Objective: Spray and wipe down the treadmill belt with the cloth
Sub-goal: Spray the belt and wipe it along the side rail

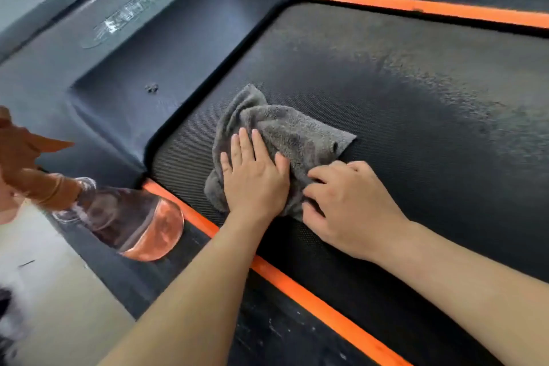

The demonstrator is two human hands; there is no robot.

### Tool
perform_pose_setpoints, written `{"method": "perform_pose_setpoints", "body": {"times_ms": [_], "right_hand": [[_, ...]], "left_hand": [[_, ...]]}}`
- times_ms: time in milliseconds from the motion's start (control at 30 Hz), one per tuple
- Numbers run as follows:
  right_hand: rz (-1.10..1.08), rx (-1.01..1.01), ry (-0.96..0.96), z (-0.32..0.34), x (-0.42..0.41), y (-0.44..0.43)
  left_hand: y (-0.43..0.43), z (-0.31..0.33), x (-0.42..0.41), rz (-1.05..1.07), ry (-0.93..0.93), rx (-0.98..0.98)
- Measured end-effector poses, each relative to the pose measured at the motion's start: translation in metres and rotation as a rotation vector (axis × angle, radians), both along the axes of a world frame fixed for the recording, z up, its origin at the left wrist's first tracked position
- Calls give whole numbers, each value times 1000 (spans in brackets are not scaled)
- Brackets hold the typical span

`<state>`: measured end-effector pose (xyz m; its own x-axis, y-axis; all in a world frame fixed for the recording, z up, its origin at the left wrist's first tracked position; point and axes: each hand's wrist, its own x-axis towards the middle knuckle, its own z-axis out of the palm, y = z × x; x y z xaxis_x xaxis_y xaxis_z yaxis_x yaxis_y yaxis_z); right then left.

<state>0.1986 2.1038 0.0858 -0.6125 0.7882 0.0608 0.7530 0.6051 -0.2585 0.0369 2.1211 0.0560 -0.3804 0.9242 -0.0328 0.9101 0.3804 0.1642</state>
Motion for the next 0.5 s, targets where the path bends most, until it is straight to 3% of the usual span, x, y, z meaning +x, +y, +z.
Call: {"method": "perform_pose_setpoints", "body": {"times_ms": [234,501], "right_hand": [[-36,-48,165,17,-43,-10],[161,-131,38,-22,-61,53]], "left_hand": [[-30,10,0,207,-84,-239],[10,-9,-15,306,21,-110]]}}
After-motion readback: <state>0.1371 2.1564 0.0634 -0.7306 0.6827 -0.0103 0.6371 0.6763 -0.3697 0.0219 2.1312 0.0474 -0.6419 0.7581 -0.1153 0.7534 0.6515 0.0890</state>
